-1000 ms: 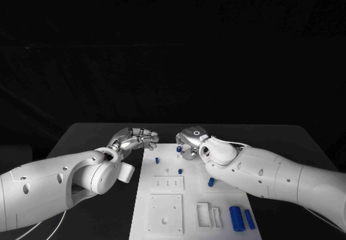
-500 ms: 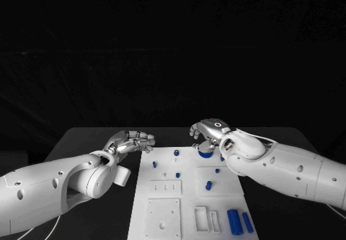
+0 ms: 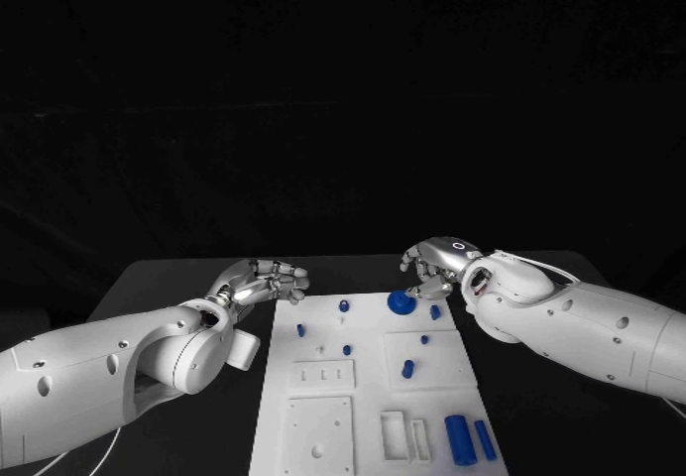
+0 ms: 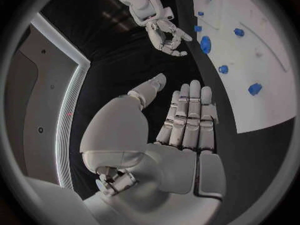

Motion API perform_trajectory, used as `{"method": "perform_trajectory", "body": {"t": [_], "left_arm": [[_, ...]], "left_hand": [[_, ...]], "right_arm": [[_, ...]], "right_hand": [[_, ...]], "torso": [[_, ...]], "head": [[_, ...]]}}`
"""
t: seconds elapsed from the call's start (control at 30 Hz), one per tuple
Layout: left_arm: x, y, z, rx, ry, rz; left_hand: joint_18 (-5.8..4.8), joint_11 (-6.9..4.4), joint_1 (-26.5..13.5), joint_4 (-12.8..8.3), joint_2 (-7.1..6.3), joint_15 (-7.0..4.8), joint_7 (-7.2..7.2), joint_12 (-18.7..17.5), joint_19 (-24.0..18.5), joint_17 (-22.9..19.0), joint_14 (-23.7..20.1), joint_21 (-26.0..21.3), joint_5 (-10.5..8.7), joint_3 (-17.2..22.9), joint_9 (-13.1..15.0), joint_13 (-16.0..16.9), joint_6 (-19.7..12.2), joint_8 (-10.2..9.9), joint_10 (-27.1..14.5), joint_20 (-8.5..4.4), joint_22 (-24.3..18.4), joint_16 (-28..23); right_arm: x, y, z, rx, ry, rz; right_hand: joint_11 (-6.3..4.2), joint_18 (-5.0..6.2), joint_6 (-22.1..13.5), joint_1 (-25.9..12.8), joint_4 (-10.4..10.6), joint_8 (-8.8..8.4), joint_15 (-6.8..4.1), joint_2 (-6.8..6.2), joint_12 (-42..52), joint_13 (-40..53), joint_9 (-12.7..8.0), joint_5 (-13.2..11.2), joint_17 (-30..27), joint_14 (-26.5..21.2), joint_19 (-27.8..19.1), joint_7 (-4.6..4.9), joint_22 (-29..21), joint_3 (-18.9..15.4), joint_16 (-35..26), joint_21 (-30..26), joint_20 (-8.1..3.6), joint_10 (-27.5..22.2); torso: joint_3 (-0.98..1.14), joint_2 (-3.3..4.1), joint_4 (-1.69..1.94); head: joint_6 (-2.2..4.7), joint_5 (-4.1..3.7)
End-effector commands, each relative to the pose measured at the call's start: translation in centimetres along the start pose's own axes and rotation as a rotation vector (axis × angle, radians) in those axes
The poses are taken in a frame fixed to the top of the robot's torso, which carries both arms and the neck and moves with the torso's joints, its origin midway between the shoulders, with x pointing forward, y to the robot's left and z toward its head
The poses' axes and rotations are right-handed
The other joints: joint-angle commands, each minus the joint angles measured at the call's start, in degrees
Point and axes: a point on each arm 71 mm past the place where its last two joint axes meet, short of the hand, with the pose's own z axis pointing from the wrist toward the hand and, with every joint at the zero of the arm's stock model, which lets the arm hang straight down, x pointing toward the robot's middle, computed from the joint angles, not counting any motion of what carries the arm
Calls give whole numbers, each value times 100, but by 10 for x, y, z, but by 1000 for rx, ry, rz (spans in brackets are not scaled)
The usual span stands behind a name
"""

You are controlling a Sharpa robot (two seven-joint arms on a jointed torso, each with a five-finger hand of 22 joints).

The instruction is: Assemble the parts on the task board

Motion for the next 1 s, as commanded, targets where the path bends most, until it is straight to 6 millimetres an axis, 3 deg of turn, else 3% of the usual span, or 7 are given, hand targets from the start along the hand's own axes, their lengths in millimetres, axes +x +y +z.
{"method": "perform_trajectory", "body": {"t": [0.03,0.1,0.3,0.33,0.47,0.57,1.0], "left_arm": [[2,-3,1,21,14,3],[2,-3,1,21,15,2],[3,-2,1,20,18,2],[3,-2,1,19,18,2],[2,-2,2,19,17,2],[2,-2,2,17,16,3],[3,-2,1,11,17,2]], "left_hand": [[53,0,-63,-27,16,7,45,-21,-45,10,23,36,37,-2,9,-1,13,-40,30,15,105,-24],[53,1,-64,-27,16,8,45,-22,-45,10,23,36,36,-2,9,-1,13,-41,29,15,105,-24],[52,2,-72,-27,15,8,46,-22,-46,13,23,37,33,-3,10,-1,11,-42,28,16,105,-26],[52,2,-73,-27,15,8,46,-22,-46,13,23,37,32,-3,10,-1,11,-42,28,16,105,-27],[51,3,-76,-27,15,9,46,-23,-46,14,23,37,31,-3,11,-1,11,-43,27,16,105,-28],[51,3,-77,-27,15,9,46,-23,-46,15,23,37,30,-3,11,-2,10,-44,26,16,105,-29],[53,6,-76,-31,19,9,47,-25,-47,18,23,39,29,2,12,-2,6,-47,23,15,105,-32]], "right_arm": [[7,-2,4,-7,86,24],[11,-3,7,0,91,30],[24,-4,10,10,128,32],[26,-4,10,10,133,33],[30,-4,11,14,144,34],[32,-4,11,17,162,40],[38,-5,13,31,199,48]], "right_hand": [[43,386,-31,-31,-9,-33,33,38,490,480,-19,27,212,-98,-37,33,145,19,146,165,-79,-289],[34,386,-66,-66,1,-51,17,49,650,585,-28,51,300,-93,-38,52,147,6,216,240,-93,-246],[35,386,-159,-160,-18,-83,22,97,942,798,-38,241,512,-126,-65,53,142,-63,322,438,-152,-243],[36,386,-167,-170,-20,-85,23,104,963,814,-38,260,526,-129,-68,54,142,-71,325,451,-156,-239],[40,386,-146,-188,-32,-65,26,137,1024,859,-27,318,568,-136,-83,58,139,-87,333,490,-170,-223],[43,386,-125,-204,-37,-49,29,161,1060,884,-19,357,595,-138,-91,60,137,-97,337,515,-176,-210],[53,386,-38,-172,-134,5,40,315,1325,1074,5,283,686,-136,-97,72,132,-90,354,603,-212,-15]], "torso": [[6,-3,0],[-2,-1,8],[-2,4,26],[-13,0,27],[-2,6,36],[-8,5,36],[-6,4,28]], "head": [[-13,-23],[-19,-25],[-46,-38],[-56,-35],[-68,-40],[-83,-45],[-133,-30]]}}
